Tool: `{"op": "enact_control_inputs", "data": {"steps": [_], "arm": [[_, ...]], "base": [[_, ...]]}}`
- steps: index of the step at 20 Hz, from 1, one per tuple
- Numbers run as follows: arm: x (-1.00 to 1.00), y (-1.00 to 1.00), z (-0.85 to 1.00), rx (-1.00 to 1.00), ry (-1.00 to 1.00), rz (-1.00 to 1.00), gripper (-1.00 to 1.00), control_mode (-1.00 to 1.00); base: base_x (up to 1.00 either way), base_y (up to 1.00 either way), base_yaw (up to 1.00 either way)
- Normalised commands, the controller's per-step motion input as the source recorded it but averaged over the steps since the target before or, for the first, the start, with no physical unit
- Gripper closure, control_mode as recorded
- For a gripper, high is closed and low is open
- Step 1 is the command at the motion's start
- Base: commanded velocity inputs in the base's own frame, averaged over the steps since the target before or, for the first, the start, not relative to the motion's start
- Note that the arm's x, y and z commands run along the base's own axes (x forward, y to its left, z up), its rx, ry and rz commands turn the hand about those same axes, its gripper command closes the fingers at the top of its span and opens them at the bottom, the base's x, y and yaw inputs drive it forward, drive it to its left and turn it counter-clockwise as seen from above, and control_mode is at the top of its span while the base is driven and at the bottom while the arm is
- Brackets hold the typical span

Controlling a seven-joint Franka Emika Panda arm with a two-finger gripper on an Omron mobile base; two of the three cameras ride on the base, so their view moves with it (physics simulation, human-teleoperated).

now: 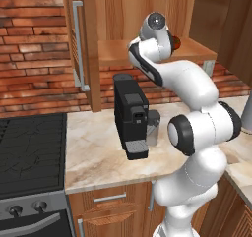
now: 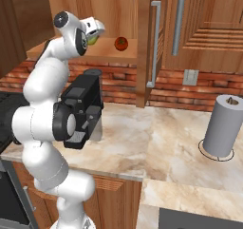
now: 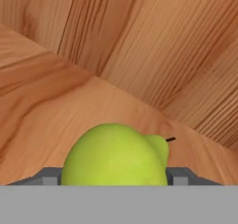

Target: Pick the pear, tomato from the counter and place them in the cabinet. Then close the cabinet.

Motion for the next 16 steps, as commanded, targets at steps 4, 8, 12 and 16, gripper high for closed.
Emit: {"op": "enact_control_inputs", "data": {"steps": [4,8,12,16], "arm": [[-0.03,0.01,-0.35,0.00,-0.06,0.00,-1.00,-1.00],[-0.12,-0.02,-0.02,0.00,-0.11,-0.04,-1.00,-1.00],[-0.44,-0.04,0.26,0.00,-0.11,-0.03,-1.00,-1.00],[-1.00,-0.08,0.23,0.09,0.00,-0.07,-1.00,-1.00]], "base": [[0.00,0.00,0.00],[0.00,0.00,0.00],[0.00,0.00,0.00],[0.00,0.00,0.00]]}}
